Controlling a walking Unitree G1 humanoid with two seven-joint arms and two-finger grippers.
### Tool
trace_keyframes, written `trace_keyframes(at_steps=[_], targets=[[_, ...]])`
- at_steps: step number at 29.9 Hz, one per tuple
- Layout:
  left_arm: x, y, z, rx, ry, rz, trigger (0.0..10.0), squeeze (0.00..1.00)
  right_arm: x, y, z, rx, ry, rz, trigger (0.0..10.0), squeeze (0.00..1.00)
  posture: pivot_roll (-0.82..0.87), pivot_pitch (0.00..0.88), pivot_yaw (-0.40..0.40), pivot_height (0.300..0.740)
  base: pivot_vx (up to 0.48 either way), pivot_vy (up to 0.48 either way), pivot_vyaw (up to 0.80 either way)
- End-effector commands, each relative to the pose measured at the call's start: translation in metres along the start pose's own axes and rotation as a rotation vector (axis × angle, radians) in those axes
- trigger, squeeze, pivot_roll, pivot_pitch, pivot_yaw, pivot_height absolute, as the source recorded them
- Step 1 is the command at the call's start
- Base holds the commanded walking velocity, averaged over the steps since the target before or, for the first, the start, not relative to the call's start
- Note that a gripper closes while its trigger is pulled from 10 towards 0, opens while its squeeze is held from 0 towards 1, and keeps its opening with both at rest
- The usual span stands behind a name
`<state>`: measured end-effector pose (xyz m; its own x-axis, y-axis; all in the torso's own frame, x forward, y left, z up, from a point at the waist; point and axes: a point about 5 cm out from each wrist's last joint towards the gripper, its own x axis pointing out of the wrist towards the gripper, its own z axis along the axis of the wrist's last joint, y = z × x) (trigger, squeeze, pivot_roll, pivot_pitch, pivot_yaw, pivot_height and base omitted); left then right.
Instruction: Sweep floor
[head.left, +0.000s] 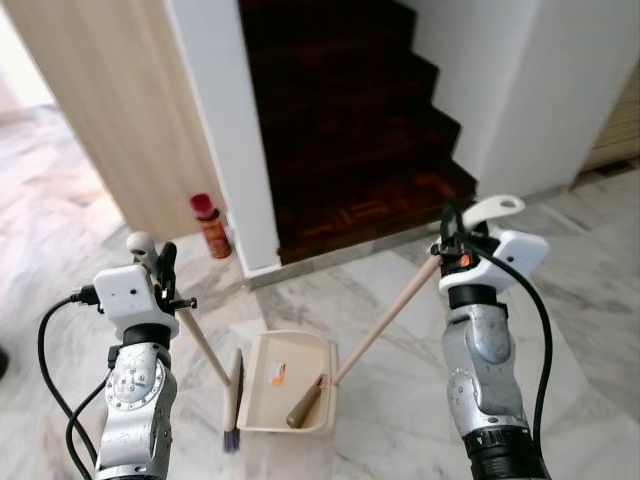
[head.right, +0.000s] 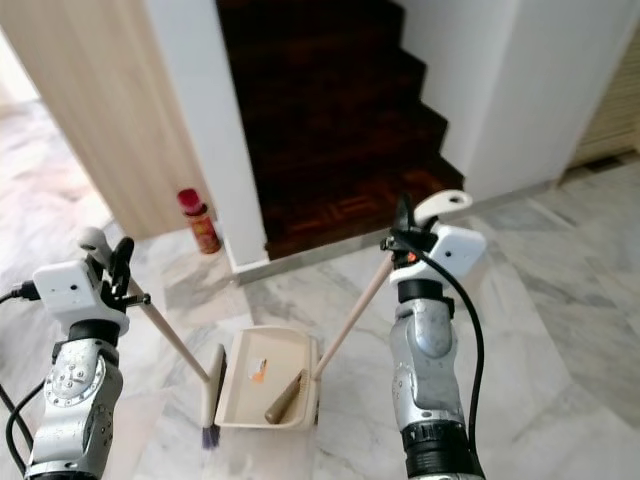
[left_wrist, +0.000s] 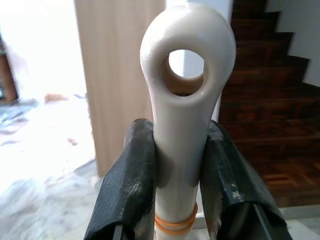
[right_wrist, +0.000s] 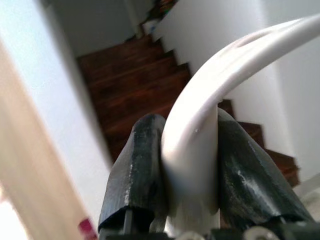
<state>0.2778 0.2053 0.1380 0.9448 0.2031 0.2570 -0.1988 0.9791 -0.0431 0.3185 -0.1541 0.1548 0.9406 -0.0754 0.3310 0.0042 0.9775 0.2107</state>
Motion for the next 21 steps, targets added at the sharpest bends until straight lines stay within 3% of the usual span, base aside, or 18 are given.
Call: trace_keyframes(at_steps=[1,9,21], targets=[[0.0015,0.0022,0.0114,0.034,-0.051,-0.006,10.0,0.0,0.0043,0.0096,0.0075,0.033,-0.043,0.015,10.0,0.0,0.04,0.0,0.043,0.74,0.0,0.0,0.0],[-0.0016,0.0002,0.0095,0.02,-0.04,-0.004,10.0,0.0,0.0054,0.0099,0.0057,0.053,-0.027,0.019,10.0,0.0,0.05,0.0,0.035,0.74,0.0,0.0,0.0],[-0.0032,-0.0025,0.0089,0.02,-0.041,-0.015,10.0,0.0,0.0062,0.0097,0.0049,0.061,-0.02,0.03,10.0,0.0,0.05,0.0,0.031,0.74,0.0,0.403,0.0]])
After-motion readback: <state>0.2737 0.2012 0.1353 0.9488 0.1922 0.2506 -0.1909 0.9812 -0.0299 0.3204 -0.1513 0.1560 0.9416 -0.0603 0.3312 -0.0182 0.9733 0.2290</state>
